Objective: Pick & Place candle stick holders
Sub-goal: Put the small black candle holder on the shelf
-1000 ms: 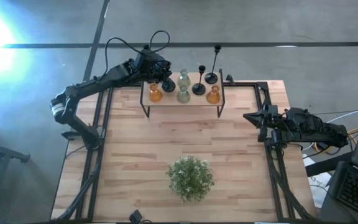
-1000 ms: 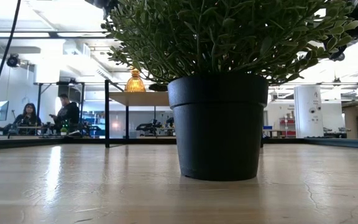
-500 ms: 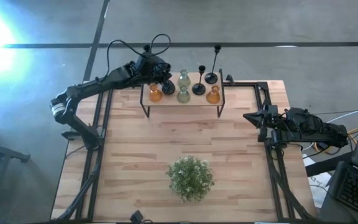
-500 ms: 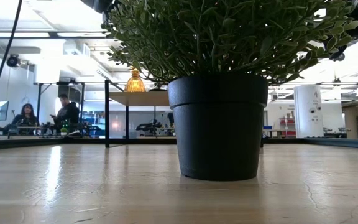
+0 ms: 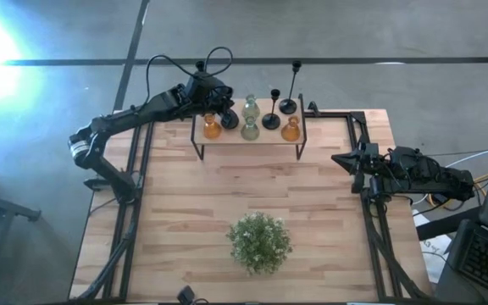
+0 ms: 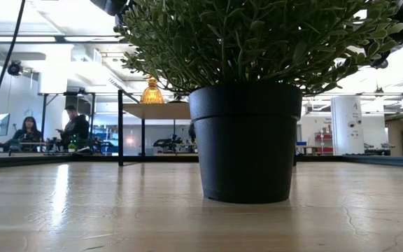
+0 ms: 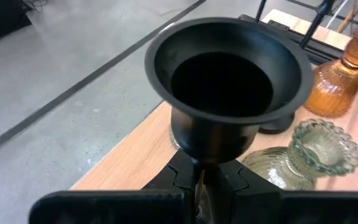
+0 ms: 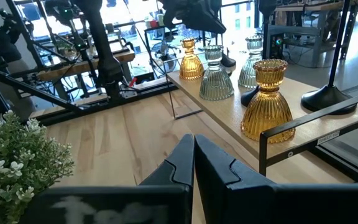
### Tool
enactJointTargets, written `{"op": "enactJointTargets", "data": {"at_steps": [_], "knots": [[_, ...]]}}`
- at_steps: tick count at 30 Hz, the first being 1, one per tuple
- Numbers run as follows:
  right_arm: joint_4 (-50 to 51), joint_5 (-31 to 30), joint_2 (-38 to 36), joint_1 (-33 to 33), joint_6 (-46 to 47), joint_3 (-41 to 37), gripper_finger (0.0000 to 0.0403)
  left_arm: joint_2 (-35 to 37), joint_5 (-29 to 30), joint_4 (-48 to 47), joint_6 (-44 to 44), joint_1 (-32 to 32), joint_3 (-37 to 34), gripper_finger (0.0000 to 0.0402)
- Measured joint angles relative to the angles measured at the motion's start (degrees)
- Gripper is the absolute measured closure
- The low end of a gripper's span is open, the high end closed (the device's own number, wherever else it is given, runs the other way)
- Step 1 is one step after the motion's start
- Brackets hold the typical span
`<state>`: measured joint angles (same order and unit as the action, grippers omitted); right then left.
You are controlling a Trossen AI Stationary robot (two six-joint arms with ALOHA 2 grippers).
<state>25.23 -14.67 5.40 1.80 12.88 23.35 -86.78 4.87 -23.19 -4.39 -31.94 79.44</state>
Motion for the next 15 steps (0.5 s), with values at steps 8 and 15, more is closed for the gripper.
{"op": "enactJointTargets", "data": {"at_steps": [8,15], "knots": [[0.0,0.0,0.0,0.0,0.0,0.0,0.0394,0.0,0.9,1.4,0.9,0.0,0.0,0.0385],[0.0,0.0,0.0,0.0,0.0,0.0,0.0394,0.0,1.1,1.6,0.9,0.0,-0.1,0.0385]]}}
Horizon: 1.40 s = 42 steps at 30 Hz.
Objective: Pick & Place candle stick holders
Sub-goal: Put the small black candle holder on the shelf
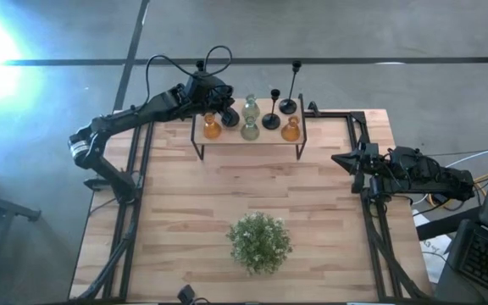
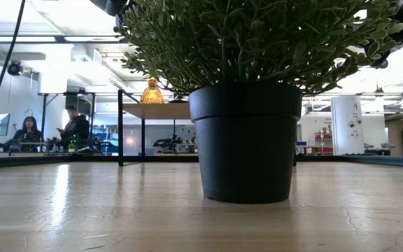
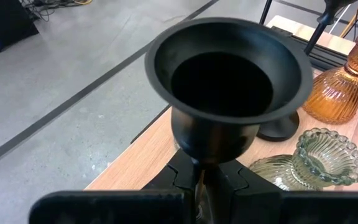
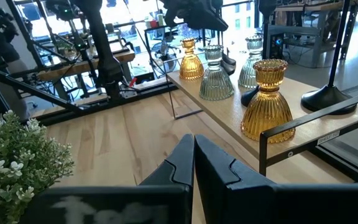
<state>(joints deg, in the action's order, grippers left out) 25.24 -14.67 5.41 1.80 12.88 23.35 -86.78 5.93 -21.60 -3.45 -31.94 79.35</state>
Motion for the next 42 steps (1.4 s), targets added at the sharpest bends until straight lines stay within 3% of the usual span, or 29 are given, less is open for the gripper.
{"op": "enactJointTargets", "data": {"at_steps": [21,30,42], "knots": [[0.0,0.0,0.0,0.0,0.0,0.0,0.0394,0.2,-0.8,4.3,-0.8,0.0,-4.1,0.0384],[0.0,0.0,0.0,0.0,0.0,0.0,0.0394,-0.1,-1.1,3.6,-2.4,0.0,-4.3,0.0298],[0.0,0.0,0.0,0.0,0.0,0.0,0.0394,0.9,-1.0,3.6,-2.6,0.0,-4.3,0.0285]]}}
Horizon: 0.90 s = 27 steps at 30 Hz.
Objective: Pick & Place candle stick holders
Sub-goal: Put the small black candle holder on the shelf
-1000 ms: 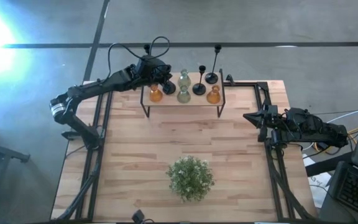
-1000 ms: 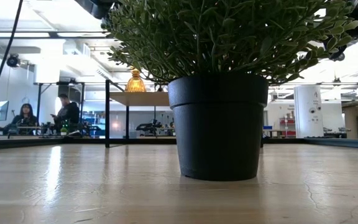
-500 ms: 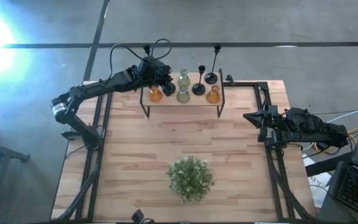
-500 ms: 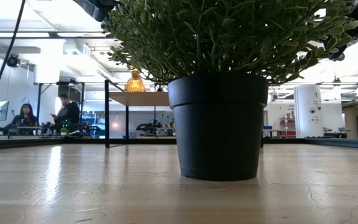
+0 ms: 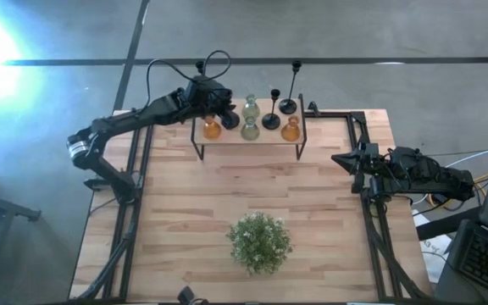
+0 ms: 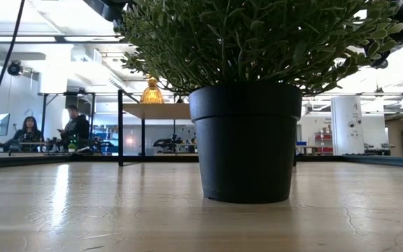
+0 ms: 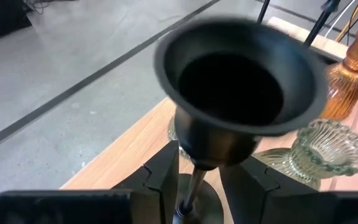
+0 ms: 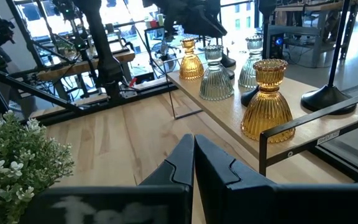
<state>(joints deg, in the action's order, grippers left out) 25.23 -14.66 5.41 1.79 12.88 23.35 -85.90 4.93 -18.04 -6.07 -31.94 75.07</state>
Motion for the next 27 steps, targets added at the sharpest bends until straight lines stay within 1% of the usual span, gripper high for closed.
{"op": "enactJointTargets", "data": {"at_steps": [15,19,22,27], "knots": [[0.0,0.0,0.0,0.0,0.0,0.0,0.0394,1.0,-0.1,-2.0,-0.1,0.0,0.0,0.0284],[0.0,0.0,0.0,0.0,0.0,0.0,0.0394,1.0,-0.9,-2.0,-0.2,-0.1,0.0,0.0281],[0.0,0.0,0.0,0.0,0.0,0.0,0.0394,1.0,-0.9,-2.2,-0.5,-0.1,0.0,0.0264],[0.0,0.0,0.0,0.0,0.0,0.0,0.0394,1.0,-0.9,-2.3,-1.3,-0.1,0.0,0.0218]]}}
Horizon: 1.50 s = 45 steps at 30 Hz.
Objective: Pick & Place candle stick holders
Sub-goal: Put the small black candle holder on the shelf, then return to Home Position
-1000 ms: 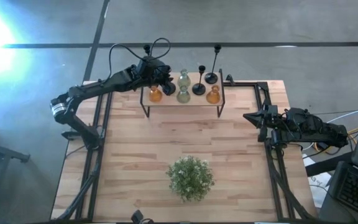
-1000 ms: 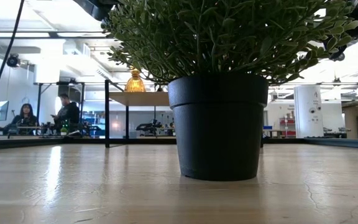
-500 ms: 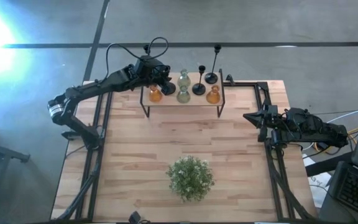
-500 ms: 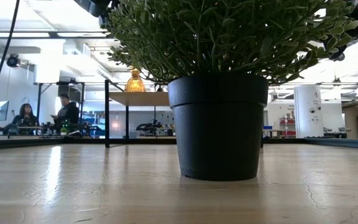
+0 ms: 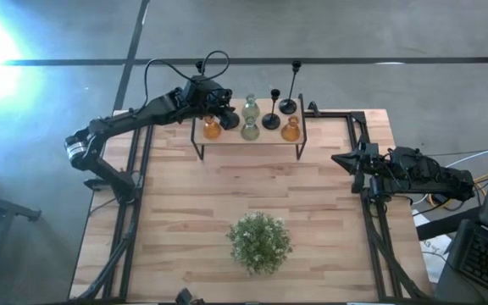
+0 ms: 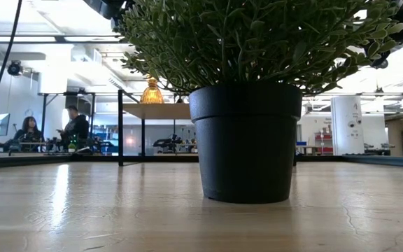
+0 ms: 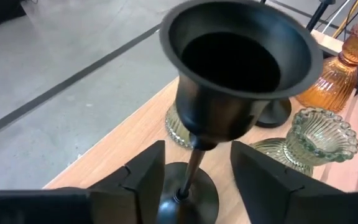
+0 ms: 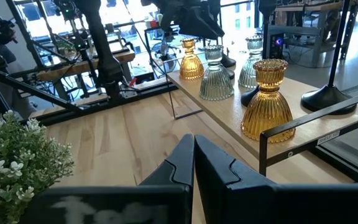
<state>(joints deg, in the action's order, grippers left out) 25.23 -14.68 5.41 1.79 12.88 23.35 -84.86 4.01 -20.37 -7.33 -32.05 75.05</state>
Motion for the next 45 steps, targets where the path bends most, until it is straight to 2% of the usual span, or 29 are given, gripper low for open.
{"op": "enactJointTargets", "data": {"at_steps": [5,31,45], "knots": [[0.0,0.0,0.0,0.0,0.0,0.0,0.0394,0.8,-0.5,-0.9,1.6,0.0,0.0,0.0199],[0.0,0.0,0.0,0.0,0.0,0.0,0.0394,6.8,-0.6,-6.2,-0.3,0.0,0.0,0.0204],[0.0,0.0,0.0,0.0,0.0,0.0,0.0394,13.6,-1.8,-7.9,-1.2,0.1,0.0,0.0205]]}}
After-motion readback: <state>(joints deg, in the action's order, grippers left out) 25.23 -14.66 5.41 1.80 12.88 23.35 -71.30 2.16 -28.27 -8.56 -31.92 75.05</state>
